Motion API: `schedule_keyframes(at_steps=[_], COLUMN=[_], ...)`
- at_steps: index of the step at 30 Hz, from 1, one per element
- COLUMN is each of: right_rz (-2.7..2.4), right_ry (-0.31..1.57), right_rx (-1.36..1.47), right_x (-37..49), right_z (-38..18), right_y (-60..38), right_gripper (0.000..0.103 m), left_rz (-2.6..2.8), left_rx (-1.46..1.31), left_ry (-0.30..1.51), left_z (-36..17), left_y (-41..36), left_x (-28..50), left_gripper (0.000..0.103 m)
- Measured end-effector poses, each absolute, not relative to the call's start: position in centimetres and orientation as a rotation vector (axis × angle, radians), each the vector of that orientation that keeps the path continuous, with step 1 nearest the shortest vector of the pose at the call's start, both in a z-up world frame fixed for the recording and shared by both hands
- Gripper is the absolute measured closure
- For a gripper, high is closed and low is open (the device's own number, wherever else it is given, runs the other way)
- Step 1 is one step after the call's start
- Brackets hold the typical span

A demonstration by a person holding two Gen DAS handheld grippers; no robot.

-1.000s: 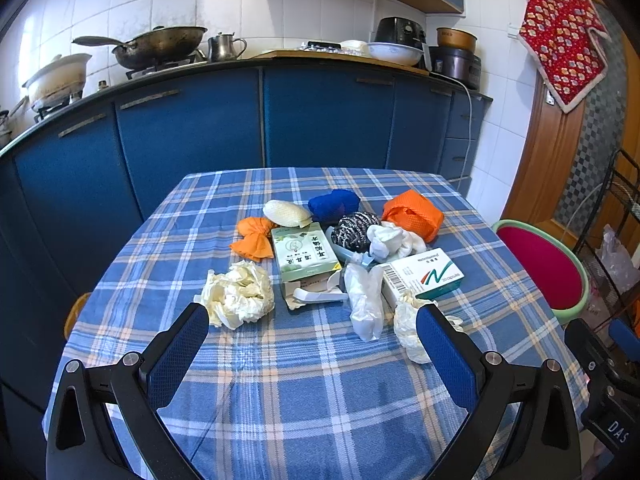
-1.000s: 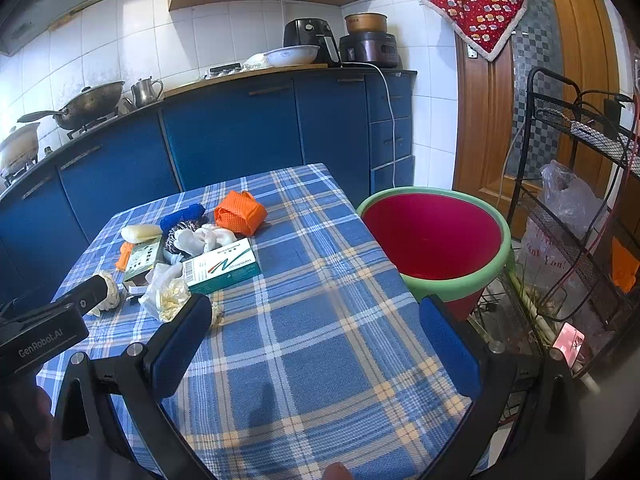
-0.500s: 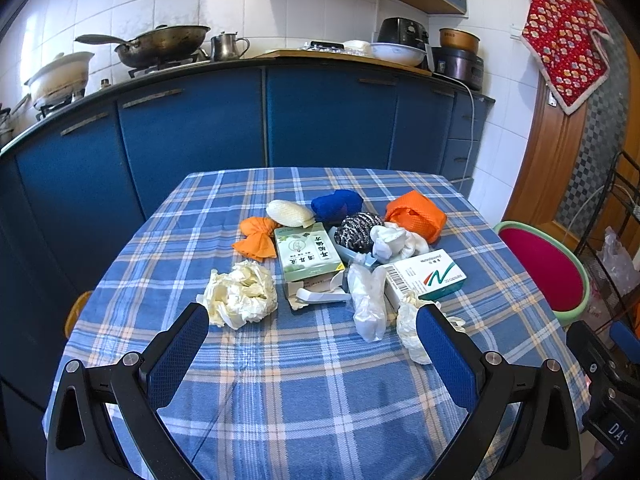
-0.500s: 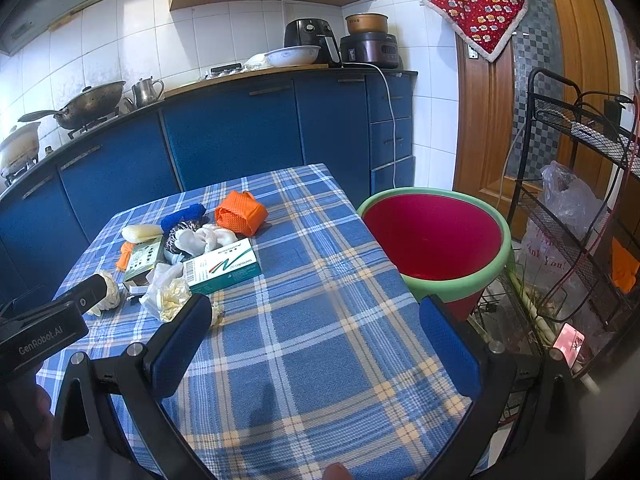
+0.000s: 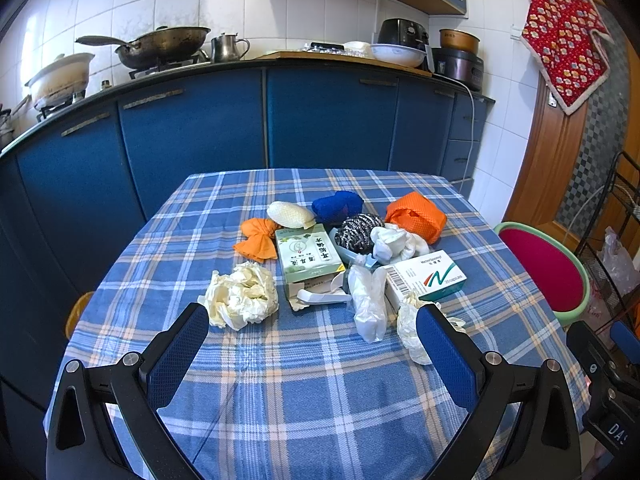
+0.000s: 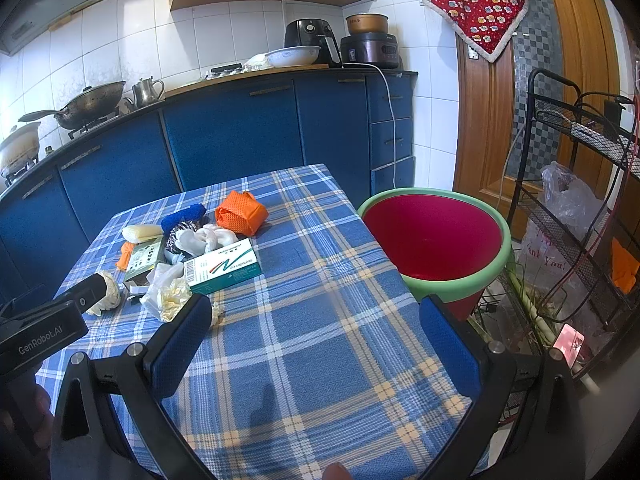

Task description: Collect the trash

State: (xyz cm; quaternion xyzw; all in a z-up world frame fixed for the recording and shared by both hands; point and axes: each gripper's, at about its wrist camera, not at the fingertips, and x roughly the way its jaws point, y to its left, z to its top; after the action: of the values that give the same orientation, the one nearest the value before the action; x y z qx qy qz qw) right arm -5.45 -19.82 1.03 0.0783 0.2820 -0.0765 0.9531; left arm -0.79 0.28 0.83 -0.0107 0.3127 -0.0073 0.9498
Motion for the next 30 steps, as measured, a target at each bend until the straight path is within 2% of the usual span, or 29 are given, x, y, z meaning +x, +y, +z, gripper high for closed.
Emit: schedule_keyframes(at_steps=[18, 30], right_rz=[-0.147, -0.111], right_ry=[0.579, 0.664], right_rx=[0.155, 0.137], right_x=[-5.2, -1.7], right_z=[0.9, -0.2], right_y=[-19.7, -19.9], right_gripper=[0.001, 0.001], left_rz=[-0.014, 0.025], left_rx=[-0.011, 0.035], left_ry=[0.649, 0.722], left_z=[0.8, -0.6], left_y=[0.8, 2.8], left_x=[-0.4, 3.1], left_gripper=[0.0, 0.0])
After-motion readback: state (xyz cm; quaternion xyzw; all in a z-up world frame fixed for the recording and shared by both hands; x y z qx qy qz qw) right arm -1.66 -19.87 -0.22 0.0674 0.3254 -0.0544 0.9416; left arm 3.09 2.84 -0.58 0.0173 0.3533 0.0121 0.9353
